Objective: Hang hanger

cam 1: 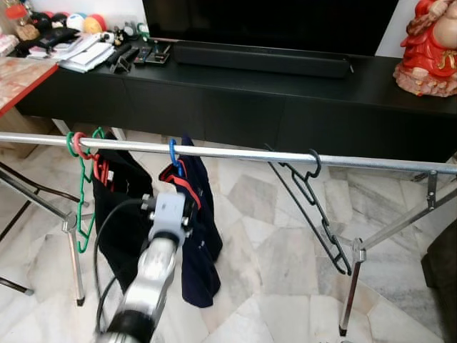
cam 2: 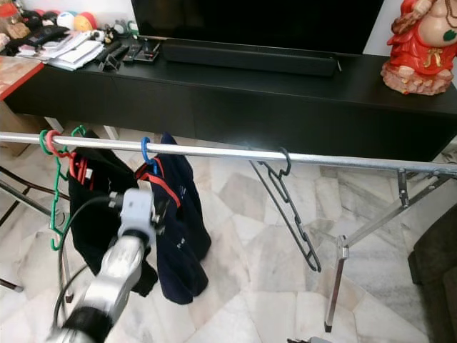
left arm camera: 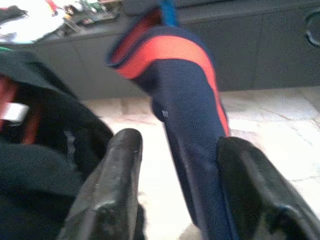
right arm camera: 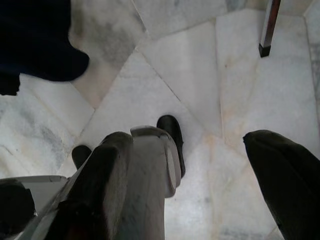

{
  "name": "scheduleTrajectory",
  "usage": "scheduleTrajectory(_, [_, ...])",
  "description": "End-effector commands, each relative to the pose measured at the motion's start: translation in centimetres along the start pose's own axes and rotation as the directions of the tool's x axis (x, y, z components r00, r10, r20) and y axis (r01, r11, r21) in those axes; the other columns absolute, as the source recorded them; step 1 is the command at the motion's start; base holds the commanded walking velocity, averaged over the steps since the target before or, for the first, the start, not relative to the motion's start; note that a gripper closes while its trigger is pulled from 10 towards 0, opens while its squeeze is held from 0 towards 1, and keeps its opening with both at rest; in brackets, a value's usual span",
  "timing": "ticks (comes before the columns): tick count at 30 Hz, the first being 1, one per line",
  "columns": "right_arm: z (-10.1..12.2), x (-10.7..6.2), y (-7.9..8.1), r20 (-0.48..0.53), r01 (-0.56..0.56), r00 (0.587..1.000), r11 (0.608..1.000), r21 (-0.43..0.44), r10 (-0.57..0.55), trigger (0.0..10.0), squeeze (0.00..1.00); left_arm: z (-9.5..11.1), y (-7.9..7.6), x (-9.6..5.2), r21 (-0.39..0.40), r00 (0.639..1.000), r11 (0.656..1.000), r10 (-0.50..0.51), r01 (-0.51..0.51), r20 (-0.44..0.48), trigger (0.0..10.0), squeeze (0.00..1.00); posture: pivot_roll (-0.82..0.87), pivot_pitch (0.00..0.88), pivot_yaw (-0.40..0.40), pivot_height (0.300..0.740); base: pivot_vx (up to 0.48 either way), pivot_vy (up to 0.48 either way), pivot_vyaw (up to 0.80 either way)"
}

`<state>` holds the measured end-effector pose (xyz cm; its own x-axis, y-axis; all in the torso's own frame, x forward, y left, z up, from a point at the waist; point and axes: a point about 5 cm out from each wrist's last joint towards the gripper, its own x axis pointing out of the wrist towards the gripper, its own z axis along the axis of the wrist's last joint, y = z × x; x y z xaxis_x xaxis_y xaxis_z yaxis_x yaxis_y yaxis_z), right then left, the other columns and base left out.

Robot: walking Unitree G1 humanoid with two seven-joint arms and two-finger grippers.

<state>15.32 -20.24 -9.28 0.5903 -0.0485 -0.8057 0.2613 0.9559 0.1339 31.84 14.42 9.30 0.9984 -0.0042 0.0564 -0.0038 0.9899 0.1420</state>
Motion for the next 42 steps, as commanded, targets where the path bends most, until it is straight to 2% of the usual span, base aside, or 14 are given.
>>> scheduleTrajectory(1, [-0.8,-0.2,-0.3,-0.033,0.020,0.999,1.000,0.020,-0.019,10.0,0.00,0.8,0.5,-0.1,0.009,0.999,1.000,0.007,-0.008,0.044,10.0,1.00,-0.07,0.096,0.039,0.740,0.000,0.000,0.00])
scheduleTrajectory(2, [-0.8,-0.2,-0.4,-0.033,0.023,0.999,1.000,0.021,-0.023,10.0,0.00,0.6,0.8,-0.4,0.009,0.999,1.000,0.018,-0.018,0.044,10.0,1.00,-0.07,0.096,0.041,0.740,0.000,0.000,0.00])
scheduleTrajectory(3, [-0.8,-0.2,-0.4,-0.032,0.029,0.999,0.999,0.025,-0.028,10.0,0.00,0.1,1.5,-0.9,0.023,0.999,0.999,0.035,-0.036,0.027,10.0,0.35,-0.07,0.094,0.044,0.740,0.000,0.000,0.00])
scheduleTrajectory(4, [-0.8,-0.2,-0.3,-0.031,0.033,0.999,0.999,0.030,-0.032,10.0,0.00,-0.7,2.6,-1.6,0.039,0.998,0.997,0.066,-0.066,-0.002,10.0,0.00,-0.07,0.078,0.054,0.740,0.000,0.000,0.00])
scheduleTrajectory(7, [-0.8,-0.2,-0.2,-0.031,0.031,0.999,0.999,0.031,-0.030,10.0,0.00,-0.8,3.3,-1.9,0.045,0.996,0.995,0.087,-0.087,-0.018,10.0,0.00,-0.07,0.067,0.059,0.740,0.000,0.000,0.00])
scheduleTrajectory(11, [-0.8,-0.1,0.1,-0.031,0.025,0.999,0.999,0.028,-0.024,10.0,0.00,-0.2,3.7,-1.5,0.046,0.995,0.995,0.095,-0.094,-0.017,10.0,0.00,-0.07,0.055,0.067,0.740,0.000,0.000,0.00])
scheduleTrajectory(16, [-0.8,0.0,0.4,-0.030,0.022,0.999,0.999,0.040,-0.021,10.0,0.00,0.3,3.3,-1.4,-0.019,0.997,0.997,0.075,-0.075,0.010,10.0,0.00,-0.05,0.040,0.072,0.740,0.000,0.000,0.00])
scheduleTrajectory(20, [-0.8,0.0,0.4,-0.034,0.024,0.999,0.999,0.037,-0.022,10.0,0.00,0.2,2.9,-1.6,-0.033,0.997,0.996,0.079,-0.080,-0.008,10.0,0.00,-0.05,0.033,0.067,0.740,0.000,0.305,0.00])
scheduleTrajectory(27, [-0.5,0.0,0.2,-0.026,0.032,0.999,0.998,0.046,-0.031,10.0,0.00,0.1,2.7,-1.6,-0.026,0.997,0.996,0.081,-0.081,-0.019,10.0,0.00,-0.05,0.037,0.058,0.740,0.000,0.480,0.00])
scheduleTrajectory(42, [-0.3,0.1,0.2,-0.023,0.031,0.999,0.998,0.049,-0.030,10.0,0.00,0.4,2.3,-1.3,-0.016,0.998,0.998,0.064,-0.064,-0.021,10.0,0.00,-0.05,0.063,0.049,0.740,0.000,0.000,0.00])
